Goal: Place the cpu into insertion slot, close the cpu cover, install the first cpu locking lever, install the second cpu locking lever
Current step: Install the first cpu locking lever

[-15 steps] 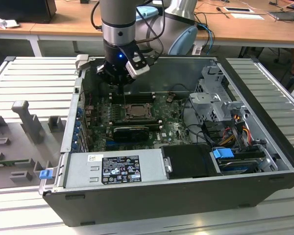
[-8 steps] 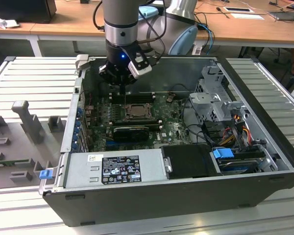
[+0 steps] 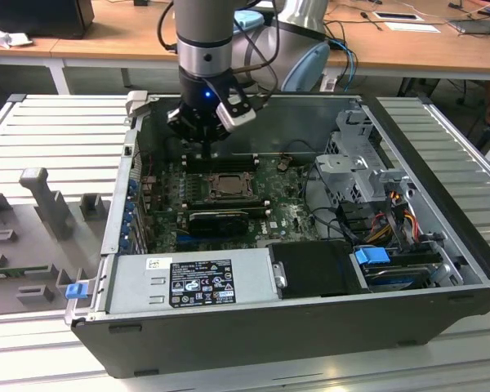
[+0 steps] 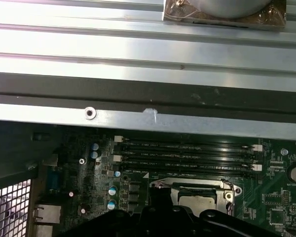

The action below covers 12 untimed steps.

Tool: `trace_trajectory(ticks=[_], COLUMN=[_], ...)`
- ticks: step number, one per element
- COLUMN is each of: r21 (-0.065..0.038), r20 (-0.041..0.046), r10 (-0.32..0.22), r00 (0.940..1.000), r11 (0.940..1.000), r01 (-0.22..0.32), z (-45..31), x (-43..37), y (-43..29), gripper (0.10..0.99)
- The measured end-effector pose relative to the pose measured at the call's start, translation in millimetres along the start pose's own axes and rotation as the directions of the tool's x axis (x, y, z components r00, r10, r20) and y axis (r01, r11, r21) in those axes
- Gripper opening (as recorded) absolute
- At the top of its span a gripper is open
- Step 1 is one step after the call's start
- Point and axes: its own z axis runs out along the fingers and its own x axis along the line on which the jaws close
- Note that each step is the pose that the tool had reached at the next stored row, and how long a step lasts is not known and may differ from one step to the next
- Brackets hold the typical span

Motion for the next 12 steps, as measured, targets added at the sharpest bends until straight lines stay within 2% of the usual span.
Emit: trace_trajectory(ticks=[12], r21=[-0.001], r20=[0.0002], r10=[0.000], r00=[1.0000], r11=[1.0000], r01=[0.000], z=[1.5], x=[-4.1], y=[-0.4], gripper=[0.106])
